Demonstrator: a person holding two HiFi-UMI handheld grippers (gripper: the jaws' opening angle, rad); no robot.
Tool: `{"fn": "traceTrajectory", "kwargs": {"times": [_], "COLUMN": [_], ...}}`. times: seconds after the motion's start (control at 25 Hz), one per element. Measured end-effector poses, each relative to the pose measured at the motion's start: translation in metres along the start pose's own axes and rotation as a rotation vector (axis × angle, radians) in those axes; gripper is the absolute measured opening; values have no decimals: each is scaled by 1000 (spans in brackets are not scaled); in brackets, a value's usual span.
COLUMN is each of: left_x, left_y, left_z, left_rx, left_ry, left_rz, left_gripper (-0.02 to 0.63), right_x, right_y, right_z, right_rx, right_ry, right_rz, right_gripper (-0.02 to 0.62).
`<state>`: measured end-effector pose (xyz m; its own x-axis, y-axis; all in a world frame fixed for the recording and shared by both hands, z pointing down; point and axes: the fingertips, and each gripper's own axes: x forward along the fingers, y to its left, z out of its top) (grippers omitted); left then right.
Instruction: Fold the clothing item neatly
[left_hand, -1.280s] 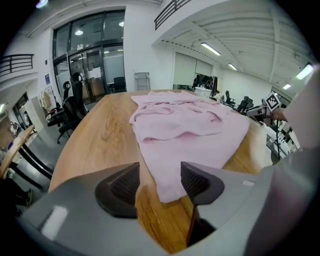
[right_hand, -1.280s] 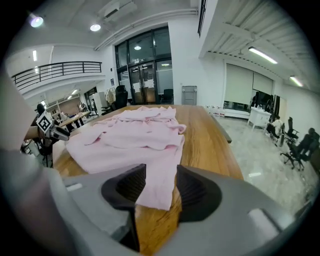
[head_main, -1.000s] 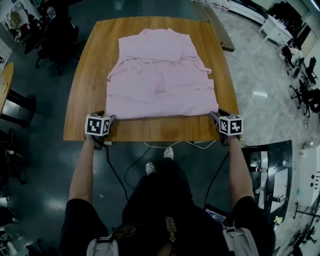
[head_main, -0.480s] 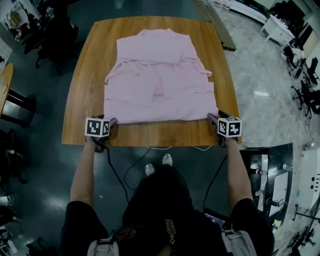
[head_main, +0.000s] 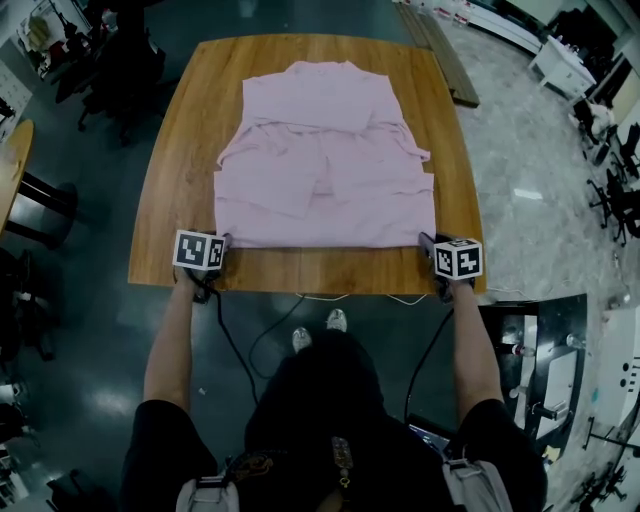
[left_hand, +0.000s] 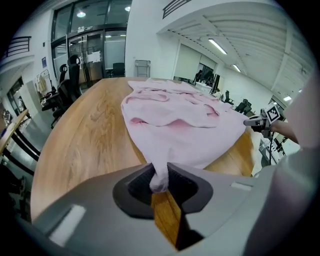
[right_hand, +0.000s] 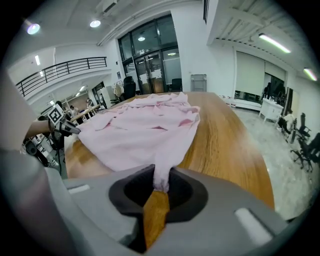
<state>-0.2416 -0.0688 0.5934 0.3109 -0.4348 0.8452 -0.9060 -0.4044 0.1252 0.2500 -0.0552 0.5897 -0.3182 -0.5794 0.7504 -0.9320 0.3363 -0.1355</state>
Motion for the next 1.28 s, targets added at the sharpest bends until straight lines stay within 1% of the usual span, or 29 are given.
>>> {"fn": "traceTrajectory", "kwargs": {"times": [0.12,0.24,0.44,0.6,0.76,0.92,1.04,1.16,1.28], "left_x": [-13,-22,-42,-57,-65,-76,-99,-124,-137], "left_y": [1,-7,-15,-16,-24,-34,-37,-34,-30], "left_z": [-12,-37,-78,-97,-105,-102,-85,-57,-13], "left_rx": [10,13,-17,-44,-58,-62,-76,-65,-34], "left_ry": [-9,-8,1,5,-9,-46,-116,-188,-260], "left_rz": [1,3,18,42,78,90,77,62,68], "left_gripper": [65,66,66,66,66,63,57,54,48], "right_x": [-14,-30,-55,-71,-80,-94,-113,-129,-136], "right_y": [11,22,49,67,69,64,64,62,53], "right_z": [-12,-37,-75,-91,-99,-96,-75,-45,-5], "right_rx": [1,8,29,36,31,21,55,54,31], "right_ry": [-3,-5,-6,-12,-27,-56,-128,-188,-240], "right_rz": [4,8,50,79,88,86,120,138,138], "right_gripper": [51,51,51,51,51,51,51,51,51]}}
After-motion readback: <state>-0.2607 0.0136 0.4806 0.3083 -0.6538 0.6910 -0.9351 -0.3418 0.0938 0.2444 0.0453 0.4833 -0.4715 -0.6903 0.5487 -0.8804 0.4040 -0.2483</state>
